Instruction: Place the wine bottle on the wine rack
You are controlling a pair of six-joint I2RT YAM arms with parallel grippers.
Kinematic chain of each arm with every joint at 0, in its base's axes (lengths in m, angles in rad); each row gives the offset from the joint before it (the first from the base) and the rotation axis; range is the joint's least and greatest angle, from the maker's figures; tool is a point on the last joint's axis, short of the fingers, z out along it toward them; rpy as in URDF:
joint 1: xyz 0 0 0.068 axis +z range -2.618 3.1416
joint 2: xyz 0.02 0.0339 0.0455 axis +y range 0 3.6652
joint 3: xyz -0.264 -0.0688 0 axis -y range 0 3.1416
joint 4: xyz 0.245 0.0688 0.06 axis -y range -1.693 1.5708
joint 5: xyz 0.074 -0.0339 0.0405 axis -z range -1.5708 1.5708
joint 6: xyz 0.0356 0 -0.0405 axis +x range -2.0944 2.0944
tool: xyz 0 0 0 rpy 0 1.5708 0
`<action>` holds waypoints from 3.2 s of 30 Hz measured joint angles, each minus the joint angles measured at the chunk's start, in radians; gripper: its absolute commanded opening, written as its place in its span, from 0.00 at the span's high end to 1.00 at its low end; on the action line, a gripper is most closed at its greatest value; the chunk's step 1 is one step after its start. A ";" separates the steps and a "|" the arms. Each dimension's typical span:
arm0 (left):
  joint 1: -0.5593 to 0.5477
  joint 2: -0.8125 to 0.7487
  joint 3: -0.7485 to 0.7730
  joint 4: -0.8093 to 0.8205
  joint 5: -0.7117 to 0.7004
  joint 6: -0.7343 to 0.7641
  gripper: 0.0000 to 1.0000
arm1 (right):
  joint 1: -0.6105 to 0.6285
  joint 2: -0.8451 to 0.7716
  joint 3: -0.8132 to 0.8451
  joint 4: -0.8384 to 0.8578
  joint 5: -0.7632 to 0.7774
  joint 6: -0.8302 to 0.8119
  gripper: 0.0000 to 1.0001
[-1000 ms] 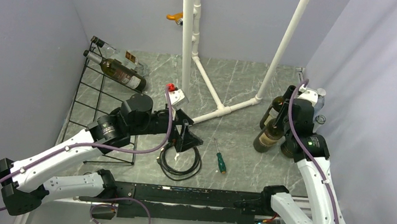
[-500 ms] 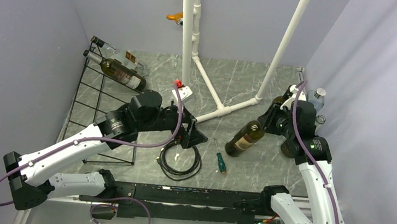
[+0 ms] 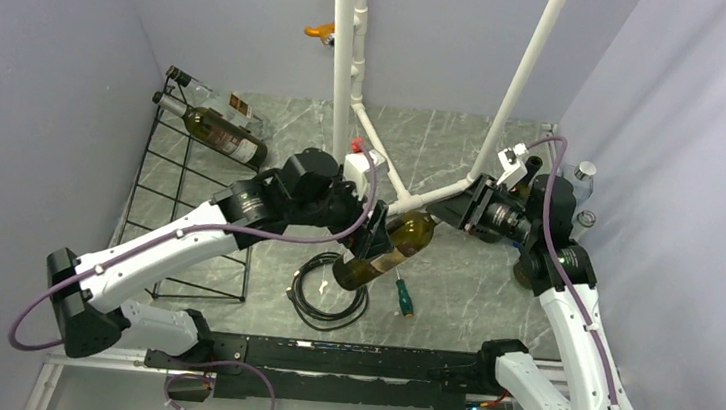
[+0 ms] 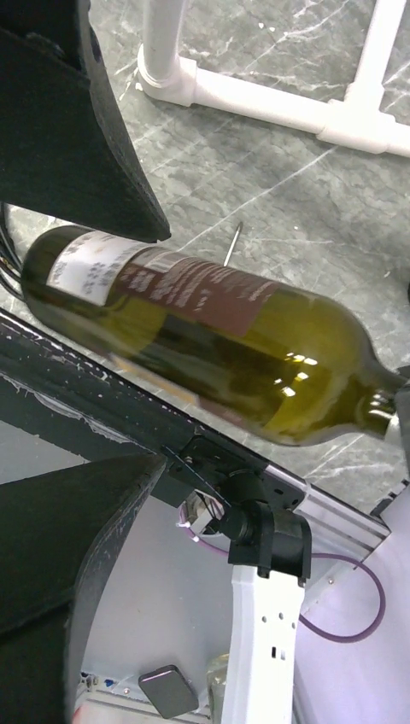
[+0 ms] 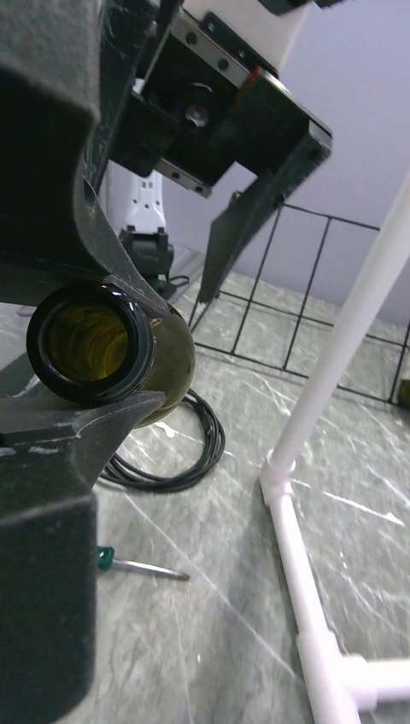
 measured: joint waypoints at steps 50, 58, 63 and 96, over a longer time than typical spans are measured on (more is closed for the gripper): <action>-0.003 0.200 0.080 -0.032 0.134 -0.039 0.16 | 0.216 0.059 -0.013 0.063 -0.032 0.012 1.00; -0.006 0.202 0.080 -0.026 0.143 -0.020 0.70 | 0.218 0.066 -0.013 0.060 -0.018 0.013 0.89; -0.006 0.202 0.080 -0.023 0.137 -0.016 1.00 | 0.218 0.066 -0.013 0.063 -0.013 0.013 0.74; 0.024 0.089 -0.018 -0.110 -0.034 0.019 1.00 | 0.222 -0.025 0.061 0.067 0.147 0.061 0.22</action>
